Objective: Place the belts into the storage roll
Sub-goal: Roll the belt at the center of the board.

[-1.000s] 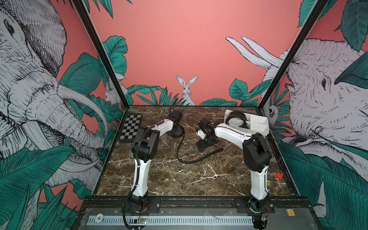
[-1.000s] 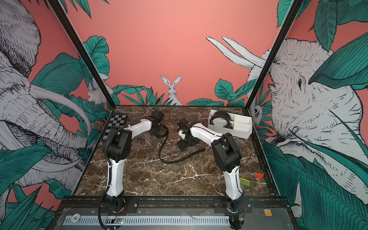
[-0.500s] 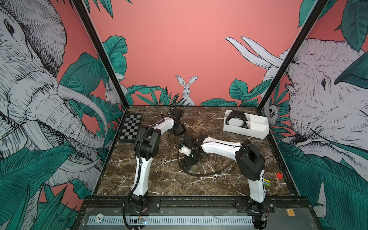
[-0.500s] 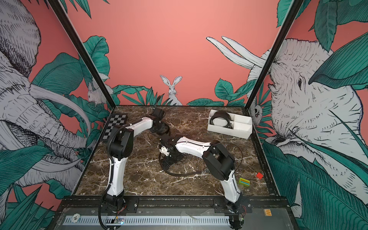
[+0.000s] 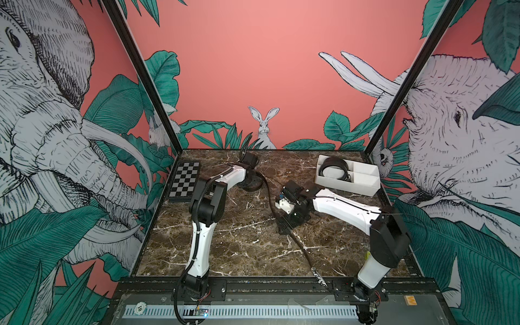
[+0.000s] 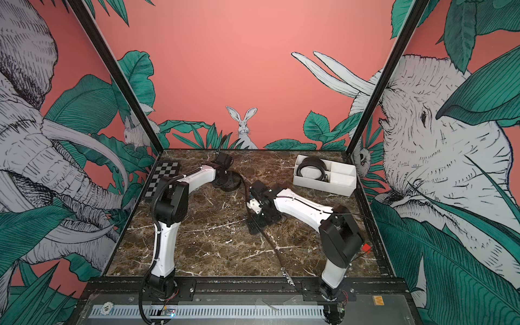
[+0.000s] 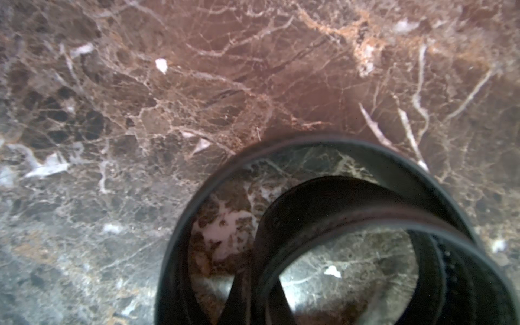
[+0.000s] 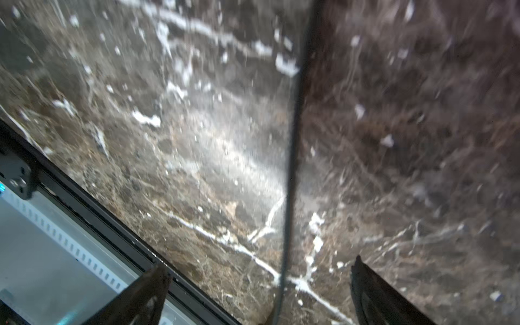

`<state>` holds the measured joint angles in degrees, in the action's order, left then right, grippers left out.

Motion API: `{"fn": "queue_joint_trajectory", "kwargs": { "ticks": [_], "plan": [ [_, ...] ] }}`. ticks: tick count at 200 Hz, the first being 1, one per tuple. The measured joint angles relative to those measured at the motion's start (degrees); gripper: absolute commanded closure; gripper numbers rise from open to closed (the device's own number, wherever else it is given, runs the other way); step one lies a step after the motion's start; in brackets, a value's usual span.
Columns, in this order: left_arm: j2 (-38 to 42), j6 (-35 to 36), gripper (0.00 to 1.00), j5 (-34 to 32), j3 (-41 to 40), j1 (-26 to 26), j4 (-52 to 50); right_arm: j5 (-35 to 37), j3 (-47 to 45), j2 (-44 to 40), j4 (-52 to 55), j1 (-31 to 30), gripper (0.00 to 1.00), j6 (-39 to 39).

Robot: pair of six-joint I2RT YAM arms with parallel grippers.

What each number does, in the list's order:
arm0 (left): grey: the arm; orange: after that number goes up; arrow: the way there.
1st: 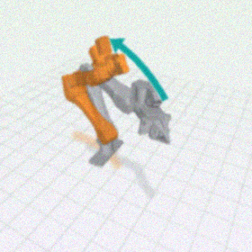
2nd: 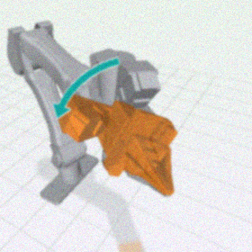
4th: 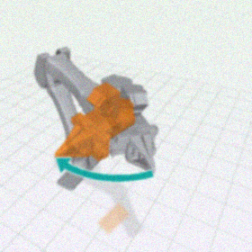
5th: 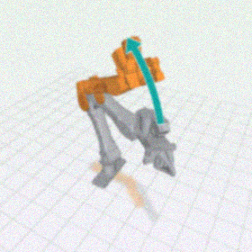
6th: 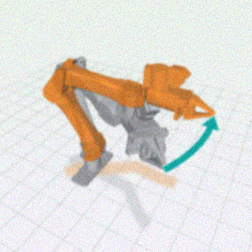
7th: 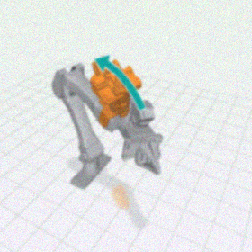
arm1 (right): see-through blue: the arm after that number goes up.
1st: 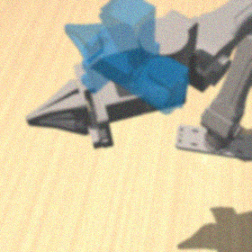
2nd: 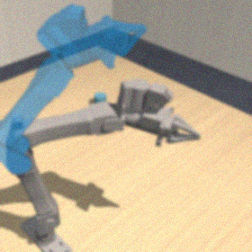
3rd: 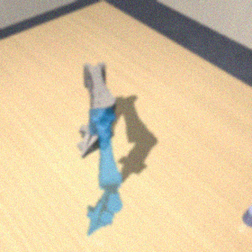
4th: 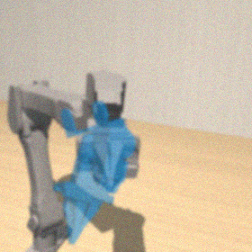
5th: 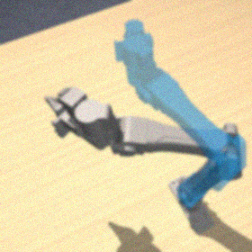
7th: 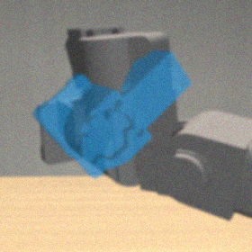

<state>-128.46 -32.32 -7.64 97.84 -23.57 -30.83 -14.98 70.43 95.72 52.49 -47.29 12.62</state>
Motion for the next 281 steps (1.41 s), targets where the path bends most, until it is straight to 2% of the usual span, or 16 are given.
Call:
{"fn": "queue_joint_trajectory", "kwargs": {
  "ticks": [24,39,51,83,105,128,144,162,176,191,217,234,262,281],
  "plan": [
    [-0.11,0.02,1.00,0.11,0.35,0.02,-0.33,2.51,-9.03,-2.45,-0.02,-4.28,0.05,4.66],
    [-0.22,0.22,1.00,0.20,0.61,0.04,-0.63,4.81,-14.25,-3.98,-0.24,-4.50,0.09,7.50],
    [-0.33,0.42,1.00,0.22,0.83,0.04,-0.92,7.10,-17.14,-6.12,0.04,-4.33,0.07,9.25],
    [-0.59,0.74,1.00,0.26,1.42,0.04,-1.55,13.22,-18.05,-14.73,0.98,-3.50,0.03,12.02],
    [-0.61,0.85,1.00,0.28,1.44,0.04,-1.60,14.71,-18.10,-19.17,1.44,-0.17,0.07,13.60],
    [-0.63,0.85,1.00,0.28,1.44,0.04,-1.60,13.79,-21.62,-18.51,1.05,4.35,0.16,15.56],
    [-0.61,0.85,1.00,0.31,1.46,0.04,-1.62,11.54,-24.94,-16.98,0.85,5.07,0.25,17.07],
    [-0.63,0.87,1.00,0.33,1.46,0.04,-1.62,8.02,-28.09,-16.11,-0.79,5.07,0.40,18.84],
    [-0.63,0.87,1.00,0.33,1.51,0.04,-1.66,5.07,-30.29,-16.02,-2.69,5.03,0.55,19.96],
    [-0.63,0.87,1.00,0.35,1.55,0.07,-1.70,2.08,-31.30,-15.30,-4.98,4.68,0.65,21.11],
    [-0.70,0.90,1.00,0.42,1.64,0.09,-1.79,-2.67,-29.33,-11.96,-7.54,2.54,0.83,23.04],
    [-0.79,0.87,1.00,0.63,1.86,0.15,-1.99,-5.64,-25.20,-7.04,-9.81,0.79,0.90,23.98],
    [-0.83,0.87,1.00,0.90,1.90,0.20,-1.99,-9.40,-13.18,4.24,-14.34,-1.16,0.91,23.98],
    [-0.83,0.87,1.00,1.09,1.90,0.26,-2.01,-12.22,-2.47,12.81,-16.87,-2.25,0.84,24.00]
  ]
}}
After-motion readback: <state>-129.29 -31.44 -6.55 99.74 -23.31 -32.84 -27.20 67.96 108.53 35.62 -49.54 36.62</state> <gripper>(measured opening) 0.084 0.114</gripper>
